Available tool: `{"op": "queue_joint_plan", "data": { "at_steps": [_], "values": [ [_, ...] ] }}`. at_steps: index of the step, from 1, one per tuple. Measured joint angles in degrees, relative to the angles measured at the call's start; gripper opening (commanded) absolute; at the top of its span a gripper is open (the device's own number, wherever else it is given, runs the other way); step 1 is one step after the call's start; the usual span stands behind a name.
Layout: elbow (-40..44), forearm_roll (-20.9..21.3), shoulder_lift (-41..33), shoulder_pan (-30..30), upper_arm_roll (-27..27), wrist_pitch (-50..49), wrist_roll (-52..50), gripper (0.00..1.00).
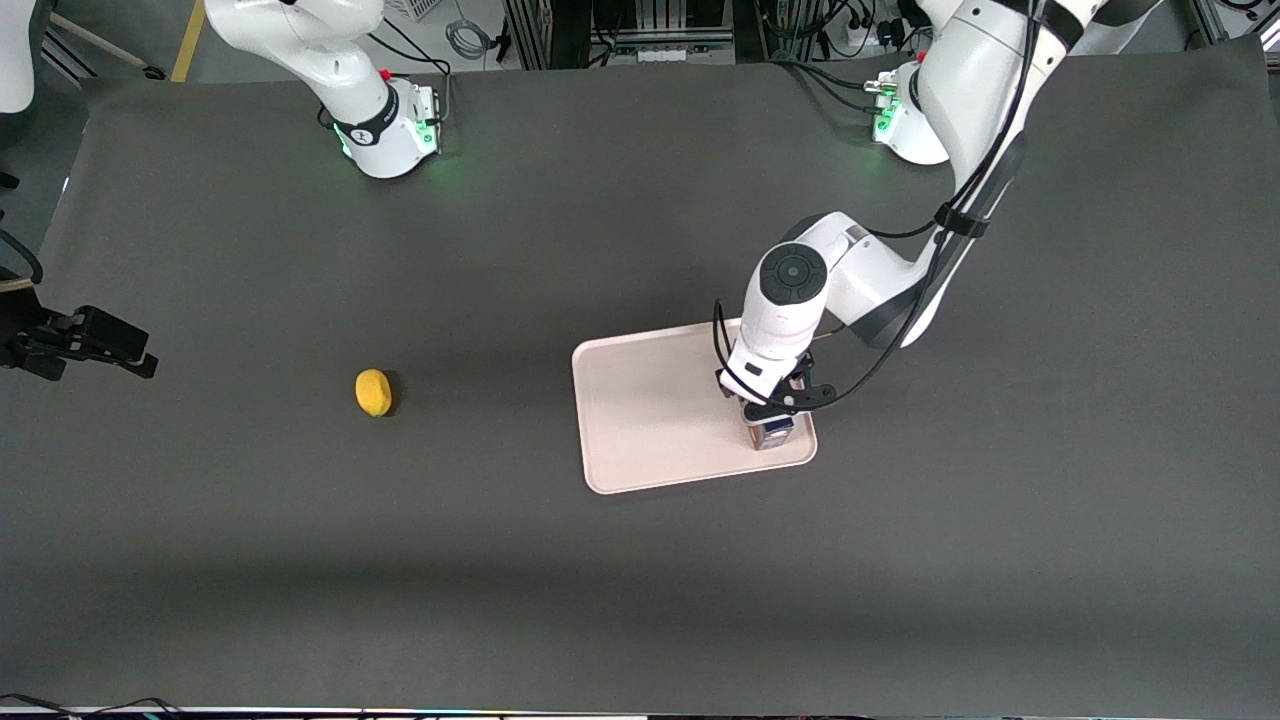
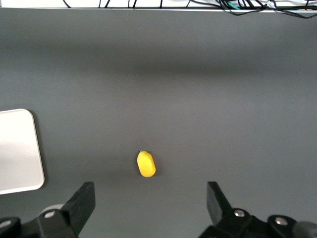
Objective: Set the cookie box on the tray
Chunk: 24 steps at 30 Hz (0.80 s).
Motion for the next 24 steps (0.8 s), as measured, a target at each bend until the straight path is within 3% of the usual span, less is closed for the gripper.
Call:
{"op": "queue_joint_plan", "data": {
  "at_steps": [7,24],
  "values": [
    [0.0,0.1,0.0,0.0,0.0,0.4,-0.1,0.97],
    [1.3,0.6,-3.7,1.6,0.6,-0.4,3.3,1.00]
  ]
}}
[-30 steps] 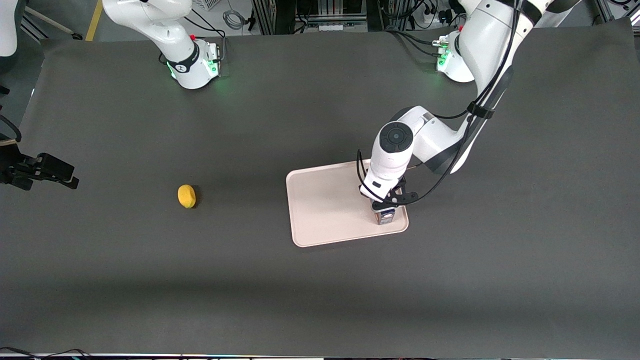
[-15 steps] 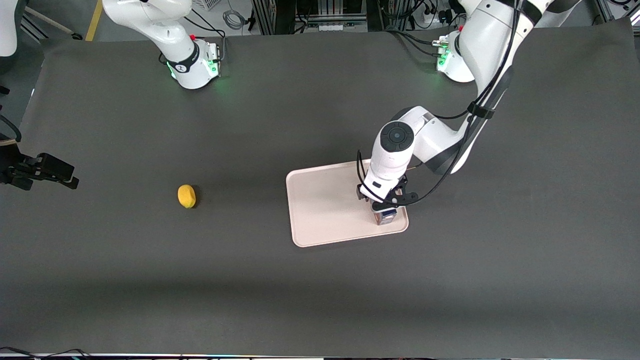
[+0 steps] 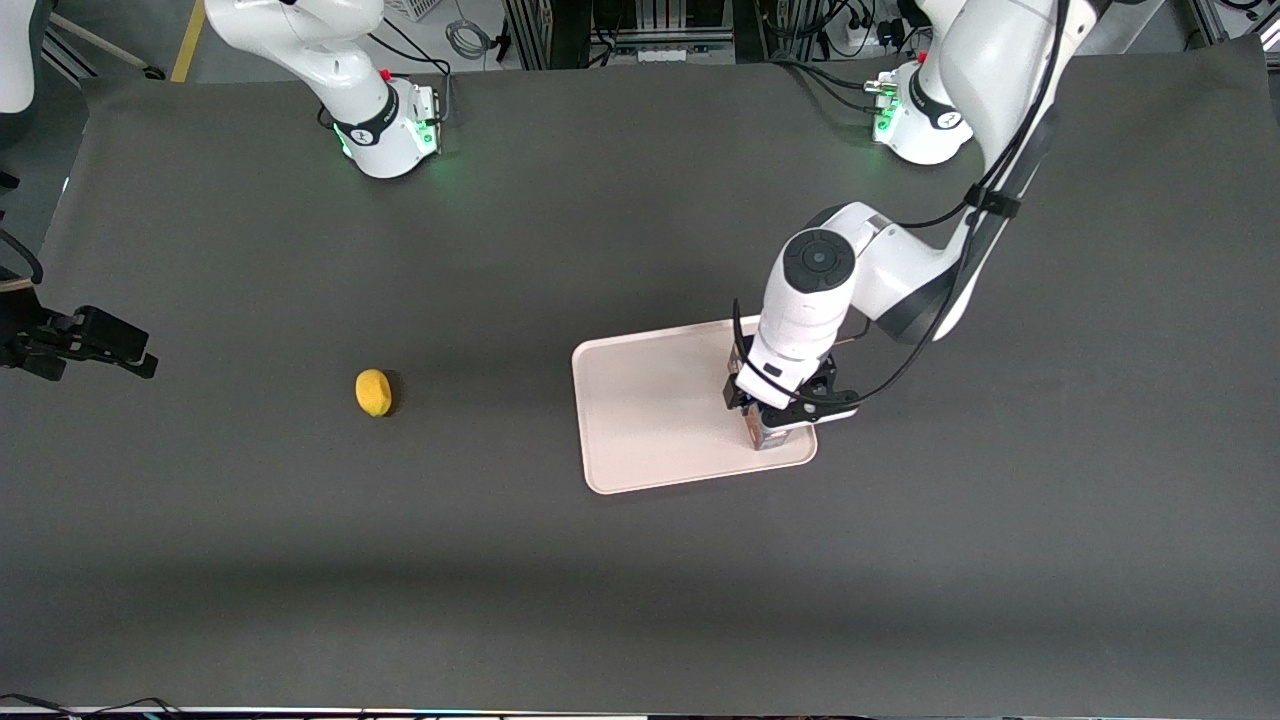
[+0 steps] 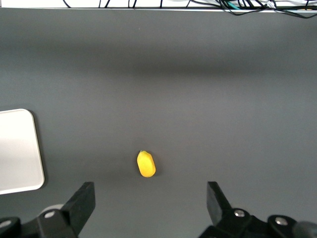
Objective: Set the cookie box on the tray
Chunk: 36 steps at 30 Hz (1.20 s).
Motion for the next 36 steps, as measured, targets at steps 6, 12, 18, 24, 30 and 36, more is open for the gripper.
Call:
{"op": "queue_joint_plan", "data": {
  "at_steps": [6,12,18,24,30,36],
  "values": [
    [1.6,-1.4,-3.2,1.8,0.1,-4.3,5.1,1.00],
    [4.1,-7.3,-6.9,3.8,1.5,-9.5,14.5,1.00],
    [7.0,-11.3,-11.2,6.6,4.3,-17.1,25.4,1.00],
    [8.9,-13.0,-16.0,9.6,7.2,-24.0,32.8,1.00],
    [9.2,-13.2,-20.9,12.5,9.3,-29.6,37.6,1.00],
    [9.2,-15.1,-25.0,15.7,11.4,-33.2,44.0,1.00]
  ]
}}
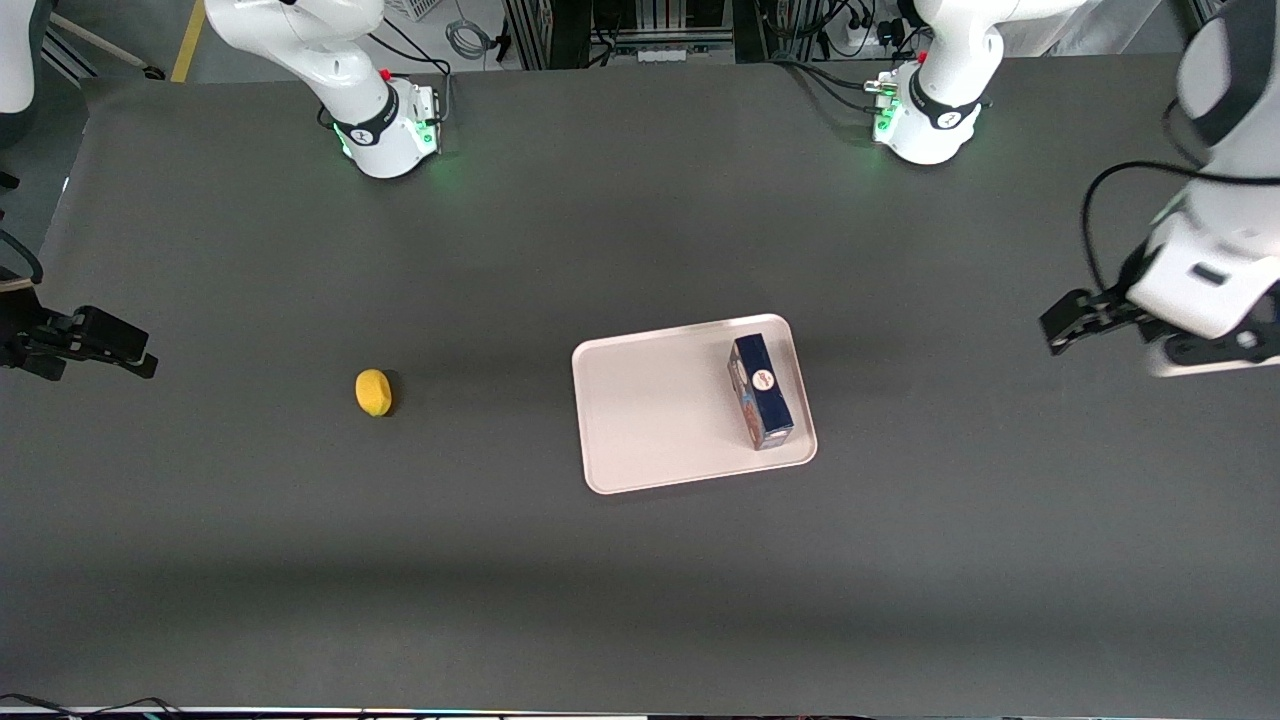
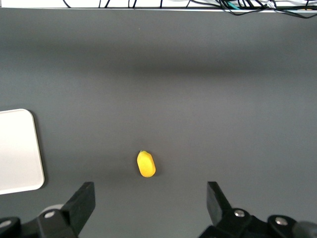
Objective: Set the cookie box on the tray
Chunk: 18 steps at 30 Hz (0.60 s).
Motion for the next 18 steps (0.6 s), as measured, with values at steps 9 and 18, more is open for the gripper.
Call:
{"op": "queue_joint_plan", "data": {
  "at_steps": [9,18],
  "values": [
    [-0.4,-2.4,-4.1,2.7,2.6,-5.7,6.2,1.00],
    [-4.3,-2.5,-6.8,2.5,2.7,-6.6,6.7,1.00]
  ]
}}
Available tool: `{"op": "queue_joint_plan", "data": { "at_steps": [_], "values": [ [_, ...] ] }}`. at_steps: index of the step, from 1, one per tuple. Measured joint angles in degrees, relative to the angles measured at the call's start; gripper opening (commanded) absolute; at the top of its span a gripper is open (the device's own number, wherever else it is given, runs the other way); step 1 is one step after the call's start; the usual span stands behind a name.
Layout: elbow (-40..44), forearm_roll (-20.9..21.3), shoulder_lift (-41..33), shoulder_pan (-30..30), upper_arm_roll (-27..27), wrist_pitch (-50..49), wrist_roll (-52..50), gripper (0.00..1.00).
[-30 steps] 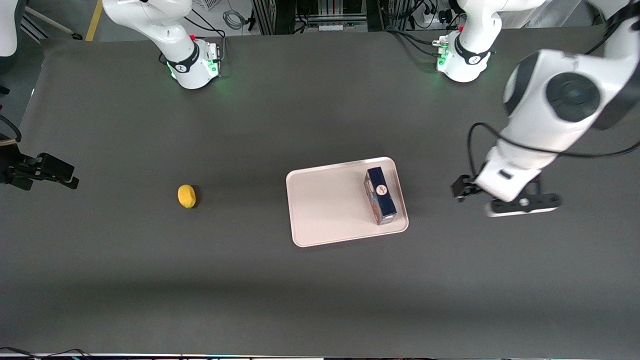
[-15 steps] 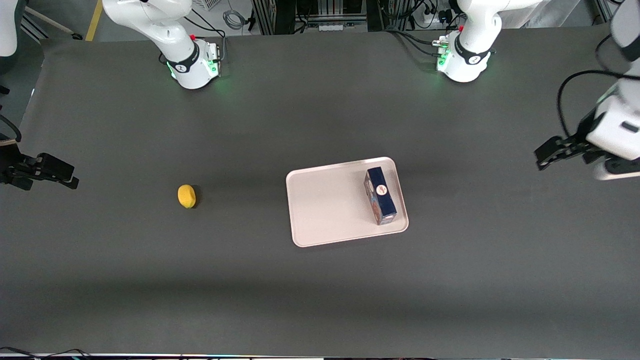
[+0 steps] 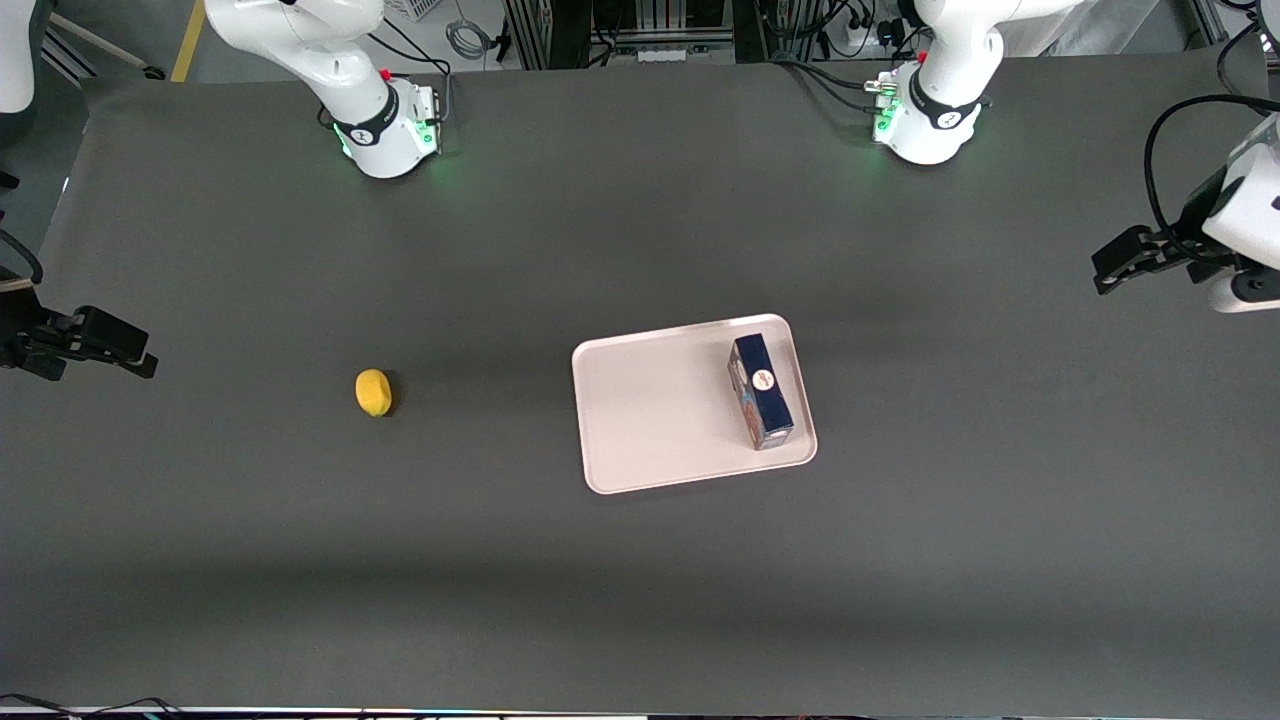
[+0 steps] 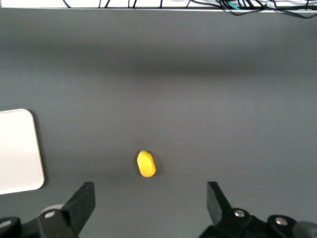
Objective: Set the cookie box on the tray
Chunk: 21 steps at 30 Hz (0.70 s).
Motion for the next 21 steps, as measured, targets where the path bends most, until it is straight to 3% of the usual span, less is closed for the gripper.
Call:
{"op": "queue_joint_plan", "data": {
  "at_steps": [21],
  "values": [
    [-3.0,-0.4,-2.4,-0.1,0.0,0.0,3.1,1.00]
  ]
}}
